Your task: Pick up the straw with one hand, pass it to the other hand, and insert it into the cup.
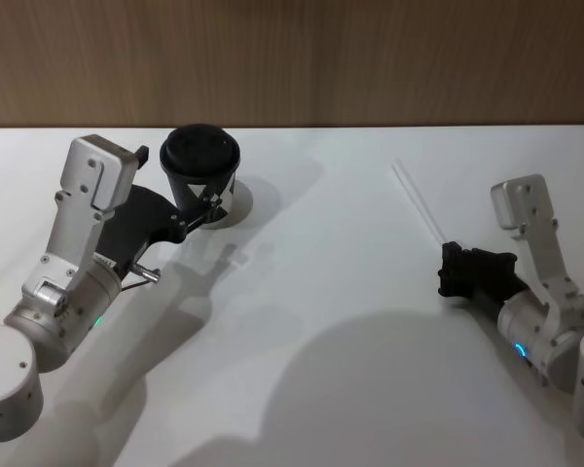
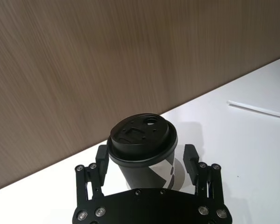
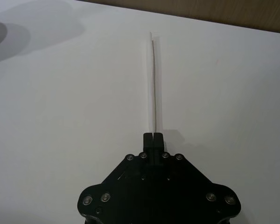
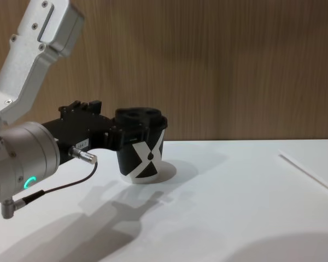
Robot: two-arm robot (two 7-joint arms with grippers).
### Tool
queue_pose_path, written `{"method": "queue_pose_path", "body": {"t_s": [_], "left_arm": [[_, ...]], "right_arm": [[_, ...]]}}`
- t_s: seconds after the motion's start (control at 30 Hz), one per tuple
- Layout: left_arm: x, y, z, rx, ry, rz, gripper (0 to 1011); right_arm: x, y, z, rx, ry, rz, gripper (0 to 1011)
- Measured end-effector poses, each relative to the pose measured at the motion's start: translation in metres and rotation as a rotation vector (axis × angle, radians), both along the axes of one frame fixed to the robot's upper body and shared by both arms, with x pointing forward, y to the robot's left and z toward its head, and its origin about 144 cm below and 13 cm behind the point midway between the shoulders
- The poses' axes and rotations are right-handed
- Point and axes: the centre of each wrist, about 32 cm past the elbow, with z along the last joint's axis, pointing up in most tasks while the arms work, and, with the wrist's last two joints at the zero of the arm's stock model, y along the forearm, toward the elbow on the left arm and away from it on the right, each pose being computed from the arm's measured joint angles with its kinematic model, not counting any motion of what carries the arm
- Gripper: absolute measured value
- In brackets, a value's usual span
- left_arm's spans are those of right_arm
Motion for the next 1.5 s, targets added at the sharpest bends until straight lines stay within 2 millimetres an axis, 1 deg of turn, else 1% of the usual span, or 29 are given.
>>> {"method": "queue_pose_path", "body": {"t_s": [0.23,0.53,0.8,0.87,1.03,1.17,1.33,1.5], "left_arm": [[0.0,0.0,0.0,0.0,0.0,0.0,1003],[0.0,0.0,0.0,0.0,0.0,0.0,1003],[0.0,0.0,0.0,0.0,0.0,0.0,1003],[0.0,0.0,0.0,0.0,0.0,0.0,1003],[0.0,0.0,0.0,0.0,0.0,0.0,1003],[0.0,0.0,0.0,0.0,0.0,0.0,1003],[0.0,0.0,0.0,0.0,0.0,0.0,1003],[0.0,0.0,0.0,0.0,0.0,0.0,1003]], "right_arm": [[-0.001,-0.003,0.005,0.032,-0.066,0.014,5],[-0.004,-0.009,0.018,0.098,-0.193,0.061,5],[-0.007,-0.014,0.035,0.166,-0.333,0.136,5],[-0.007,-0.015,0.036,0.171,-0.345,0.144,5],[-0.009,-0.018,0.048,0.214,-0.436,0.212,5],[-0.01,-0.018,0.053,0.236,-0.478,0.253,5],[-0.01,-0.02,0.064,0.28,-0.551,0.342,5],[-0.01,-0.021,0.069,0.304,-0.583,0.396,5]]}}
